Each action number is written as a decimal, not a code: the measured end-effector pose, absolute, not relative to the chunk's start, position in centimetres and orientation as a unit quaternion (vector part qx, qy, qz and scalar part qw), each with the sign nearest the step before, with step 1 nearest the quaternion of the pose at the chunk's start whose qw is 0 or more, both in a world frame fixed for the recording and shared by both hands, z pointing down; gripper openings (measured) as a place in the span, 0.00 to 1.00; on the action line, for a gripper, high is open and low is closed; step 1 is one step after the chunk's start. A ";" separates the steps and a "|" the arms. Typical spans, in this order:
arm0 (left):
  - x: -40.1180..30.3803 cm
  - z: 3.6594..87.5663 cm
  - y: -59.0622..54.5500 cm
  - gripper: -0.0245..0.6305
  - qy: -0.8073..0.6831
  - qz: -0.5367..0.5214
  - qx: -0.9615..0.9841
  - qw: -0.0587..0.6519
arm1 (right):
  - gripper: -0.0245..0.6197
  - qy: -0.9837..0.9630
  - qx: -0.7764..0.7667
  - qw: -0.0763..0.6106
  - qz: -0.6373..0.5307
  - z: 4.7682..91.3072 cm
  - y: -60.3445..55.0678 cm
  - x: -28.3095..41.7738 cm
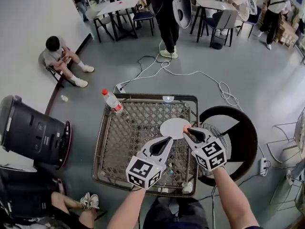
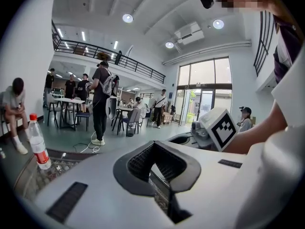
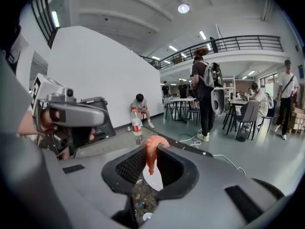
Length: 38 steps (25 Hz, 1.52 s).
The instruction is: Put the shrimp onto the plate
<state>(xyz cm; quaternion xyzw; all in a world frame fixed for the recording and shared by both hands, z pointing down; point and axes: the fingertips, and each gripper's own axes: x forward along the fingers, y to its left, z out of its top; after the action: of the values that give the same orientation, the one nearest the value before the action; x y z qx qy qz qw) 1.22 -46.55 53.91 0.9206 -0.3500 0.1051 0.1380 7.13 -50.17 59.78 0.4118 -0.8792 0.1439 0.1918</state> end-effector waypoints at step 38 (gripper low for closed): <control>-3.2 61.7 -51.0 0.05 -0.368 0.119 0.894 0.227 | 0.20 -0.822 0.351 0.387 0.228 76.2 -57.0 1.7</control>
<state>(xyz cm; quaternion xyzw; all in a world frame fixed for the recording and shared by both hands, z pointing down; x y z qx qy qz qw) -3.19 -51.00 61.71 0.8937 -0.3685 0.1187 0.2268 1.69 -57.05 76.18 0.3510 -0.8216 0.2284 0.3867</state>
